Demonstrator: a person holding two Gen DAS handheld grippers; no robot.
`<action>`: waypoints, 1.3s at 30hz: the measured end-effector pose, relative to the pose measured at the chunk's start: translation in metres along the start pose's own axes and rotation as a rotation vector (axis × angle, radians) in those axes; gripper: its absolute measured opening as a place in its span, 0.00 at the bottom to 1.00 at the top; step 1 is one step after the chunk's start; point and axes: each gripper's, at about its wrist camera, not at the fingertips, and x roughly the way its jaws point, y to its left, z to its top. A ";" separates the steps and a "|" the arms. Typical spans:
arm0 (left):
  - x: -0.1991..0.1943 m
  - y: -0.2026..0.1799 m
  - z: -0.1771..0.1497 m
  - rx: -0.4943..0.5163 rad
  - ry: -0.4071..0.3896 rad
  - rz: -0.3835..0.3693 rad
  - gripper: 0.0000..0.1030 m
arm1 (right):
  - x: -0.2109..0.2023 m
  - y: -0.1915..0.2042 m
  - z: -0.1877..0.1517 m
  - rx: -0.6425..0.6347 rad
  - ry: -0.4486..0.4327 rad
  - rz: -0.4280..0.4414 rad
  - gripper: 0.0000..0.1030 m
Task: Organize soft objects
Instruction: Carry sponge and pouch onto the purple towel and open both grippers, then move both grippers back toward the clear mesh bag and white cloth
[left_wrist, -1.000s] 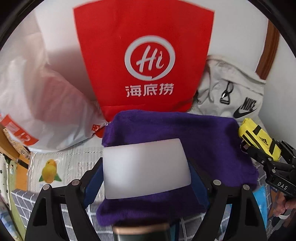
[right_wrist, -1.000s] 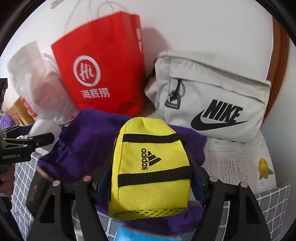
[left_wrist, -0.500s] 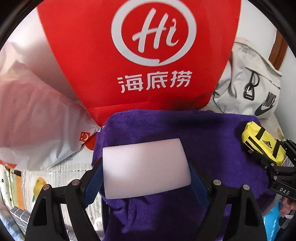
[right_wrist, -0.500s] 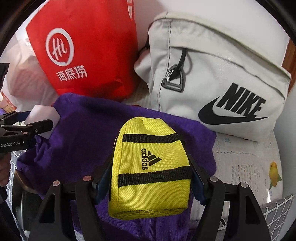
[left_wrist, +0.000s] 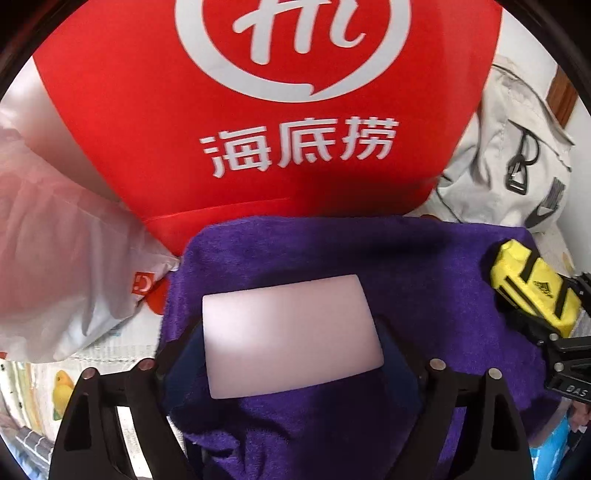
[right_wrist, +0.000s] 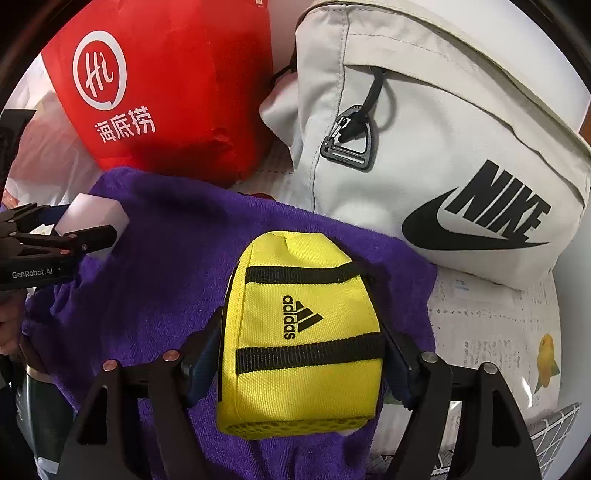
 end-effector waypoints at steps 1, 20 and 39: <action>0.002 -0.001 0.002 -0.001 0.003 0.000 0.87 | 0.001 0.001 0.000 -0.001 0.006 0.001 0.80; -0.119 0.003 -0.059 0.013 -0.083 0.074 0.89 | -0.087 0.006 -0.033 0.057 -0.105 0.026 0.90; -0.181 -0.004 -0.237 -0.062 -0.117 -0.048 0.89 | -0.192 0.071 -0.197 0.044 -0.194 0.060 0.90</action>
